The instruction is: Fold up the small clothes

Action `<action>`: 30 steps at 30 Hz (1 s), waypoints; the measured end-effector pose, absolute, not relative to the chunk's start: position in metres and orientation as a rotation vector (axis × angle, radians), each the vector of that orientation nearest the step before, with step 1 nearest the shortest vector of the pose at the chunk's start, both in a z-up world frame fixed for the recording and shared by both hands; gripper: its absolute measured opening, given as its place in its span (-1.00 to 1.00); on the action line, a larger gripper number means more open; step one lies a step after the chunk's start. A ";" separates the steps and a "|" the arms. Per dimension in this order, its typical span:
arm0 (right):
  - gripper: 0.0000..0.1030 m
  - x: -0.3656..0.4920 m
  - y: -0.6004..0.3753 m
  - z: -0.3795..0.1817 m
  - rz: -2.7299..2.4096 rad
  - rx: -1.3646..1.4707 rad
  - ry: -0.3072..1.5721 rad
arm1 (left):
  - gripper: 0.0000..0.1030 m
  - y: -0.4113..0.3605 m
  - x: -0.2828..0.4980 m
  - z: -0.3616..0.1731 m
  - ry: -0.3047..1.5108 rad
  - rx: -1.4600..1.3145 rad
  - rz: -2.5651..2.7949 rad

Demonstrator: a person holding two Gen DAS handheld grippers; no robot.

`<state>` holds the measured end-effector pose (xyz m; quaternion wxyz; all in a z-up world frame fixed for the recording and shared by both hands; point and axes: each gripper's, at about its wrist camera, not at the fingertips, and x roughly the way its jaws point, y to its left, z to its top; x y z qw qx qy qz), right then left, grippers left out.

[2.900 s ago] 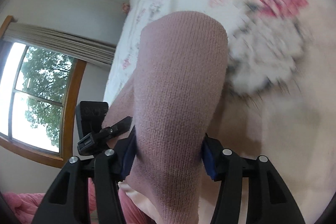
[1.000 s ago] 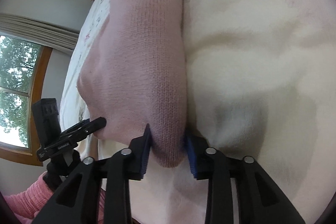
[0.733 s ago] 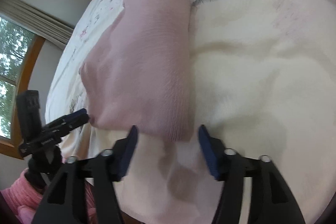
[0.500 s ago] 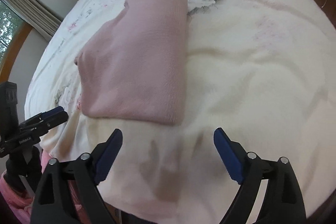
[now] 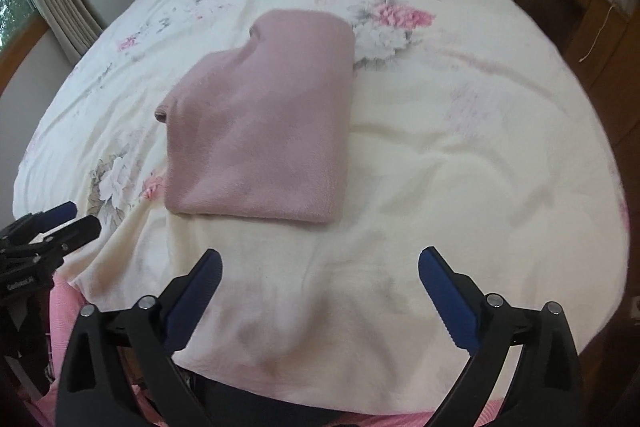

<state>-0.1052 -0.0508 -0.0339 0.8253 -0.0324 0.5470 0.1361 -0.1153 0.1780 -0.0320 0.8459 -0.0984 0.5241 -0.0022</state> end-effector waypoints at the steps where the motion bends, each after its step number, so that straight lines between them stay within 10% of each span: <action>1: 0.92 -0.107 -0.049 -0.030 0.285 -0.068 1.161 | 0.71 0.177 -0.117 -0.028 1.098 -0.200 0.001; 30: 0.92 -0.138 -0.040 0.049 0.183 -0.100 1.057 | 0.72 0.165 -0.153 0.036 0.958 -0.114 0.094</action>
